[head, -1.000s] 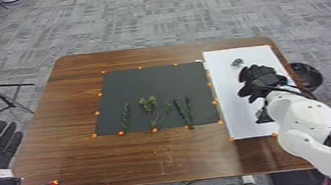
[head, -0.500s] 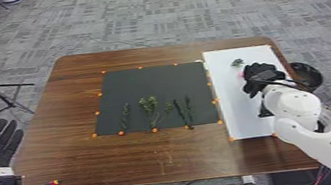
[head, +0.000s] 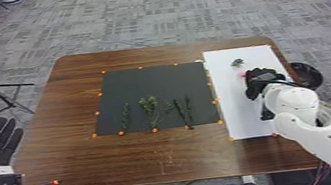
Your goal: Arrange flowers
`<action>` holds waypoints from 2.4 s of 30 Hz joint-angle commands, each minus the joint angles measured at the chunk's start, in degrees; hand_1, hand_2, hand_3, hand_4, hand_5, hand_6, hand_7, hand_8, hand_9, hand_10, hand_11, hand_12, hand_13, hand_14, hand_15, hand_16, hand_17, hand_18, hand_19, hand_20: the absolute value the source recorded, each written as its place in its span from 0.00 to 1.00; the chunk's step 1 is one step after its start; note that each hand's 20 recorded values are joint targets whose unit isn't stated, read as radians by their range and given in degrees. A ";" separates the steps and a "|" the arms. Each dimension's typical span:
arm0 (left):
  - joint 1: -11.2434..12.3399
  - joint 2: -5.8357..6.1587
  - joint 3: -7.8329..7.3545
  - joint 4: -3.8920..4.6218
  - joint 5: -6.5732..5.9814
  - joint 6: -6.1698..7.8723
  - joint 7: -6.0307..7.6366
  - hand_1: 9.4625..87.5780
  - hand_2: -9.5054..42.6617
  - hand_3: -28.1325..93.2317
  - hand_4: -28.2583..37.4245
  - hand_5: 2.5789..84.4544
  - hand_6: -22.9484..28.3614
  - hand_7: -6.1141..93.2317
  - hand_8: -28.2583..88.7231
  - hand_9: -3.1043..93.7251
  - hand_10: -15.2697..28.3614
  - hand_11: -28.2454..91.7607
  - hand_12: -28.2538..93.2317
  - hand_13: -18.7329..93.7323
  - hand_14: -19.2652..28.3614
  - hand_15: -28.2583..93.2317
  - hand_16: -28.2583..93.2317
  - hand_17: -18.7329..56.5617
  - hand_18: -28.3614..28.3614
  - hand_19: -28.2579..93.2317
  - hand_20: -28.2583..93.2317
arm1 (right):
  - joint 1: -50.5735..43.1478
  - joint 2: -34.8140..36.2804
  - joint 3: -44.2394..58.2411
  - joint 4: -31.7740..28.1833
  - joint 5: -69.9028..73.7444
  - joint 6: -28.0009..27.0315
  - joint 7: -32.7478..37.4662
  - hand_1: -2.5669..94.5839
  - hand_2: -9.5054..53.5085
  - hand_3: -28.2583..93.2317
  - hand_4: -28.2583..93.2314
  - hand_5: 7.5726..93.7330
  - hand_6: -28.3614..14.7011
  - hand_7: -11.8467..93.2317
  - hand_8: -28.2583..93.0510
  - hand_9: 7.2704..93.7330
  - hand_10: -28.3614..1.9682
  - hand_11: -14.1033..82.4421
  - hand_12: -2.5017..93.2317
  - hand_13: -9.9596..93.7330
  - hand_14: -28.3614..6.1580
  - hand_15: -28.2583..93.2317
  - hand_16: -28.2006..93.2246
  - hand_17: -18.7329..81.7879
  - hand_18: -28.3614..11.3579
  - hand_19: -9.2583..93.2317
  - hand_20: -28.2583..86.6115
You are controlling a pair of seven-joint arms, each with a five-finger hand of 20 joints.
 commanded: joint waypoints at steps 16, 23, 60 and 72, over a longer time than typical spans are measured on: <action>-4.28 2.86 2.69 2.79 -0.73 1.56 -2.12 0.23 0.55 0.74 0.00 0.47 0.64 0.15 0.17 0.35 0.69 0.41 0.29 0.37 0.67 0.41 0.18 0.18 0.75 0.53 0.30 | 0.90 -2.26 -1.31 -6.23 -5.24 14.37 -7.14 0.63 0.02 0.76 0.01 0.75 0.66 0.43 0.34 0.82 0.69 0.21 0.29 0.85 0.65 0.75 0.49 0.56 0.22 0.83 0.54; -0.26 3.46 0.70 3.19 -1.14 3.03 -2.45 0.22 0.54 0.76 0.00 0.48 0.64 0.15 0.17 0.36 0.70 0.41 0.29 0.38 0.68 0.42 0.18 0.17 0.75 0.53 0.30 | 11.72 -9.56 -8.93 -6.10 6.02 18.80 -13.10 0.63 0.03 0.76 0.01 0.75 0.67 0.44 0.34 0.81 0.70 0.20 0.30 0.84 0.66 0.76 0.50 0.55 0.23 0.82 0.54; -6.28 4.49 4.96 3.54 -1.16 3.84 1.67 0.23 0.54 0.78 0.00 0.49 0.65 0.16 0.17 0.37 0.71 0.42 0.30 0.39 0.70 0.44 0.18 0.17 0.76 0.54 0.30 | 41.37 -40.82 -46.56 19.53 6.76 27.45 -21.66 0.61 0.04 0.77 0.00 0.71 0.70 0.45 0.27 0.79 0.70 0.22 0.29 0.83 0.67 0.75 0.50 0.53 0.25 0.79 0.55; -3.79 3.94 3.50 2.31 -1.43 2.99 2.21 0.22 0.54 0.78 0.00 0.48 0.65 0.16 0.17 0.37 0.71 0.42 0.30 0.39 0.70 0.44 0.18 0.17 0.76 0.54 0.30 | 39.38 -40.31 -47.37 17.34 6.37 26.70 -18.83 0.59 0.00 0.79 0.00 0.67 0.67 0.43 0.26 0.73 0.64 0.28 0.24 0.81 0.66 0.75 0.50 0.52 0.24 0.78 0.55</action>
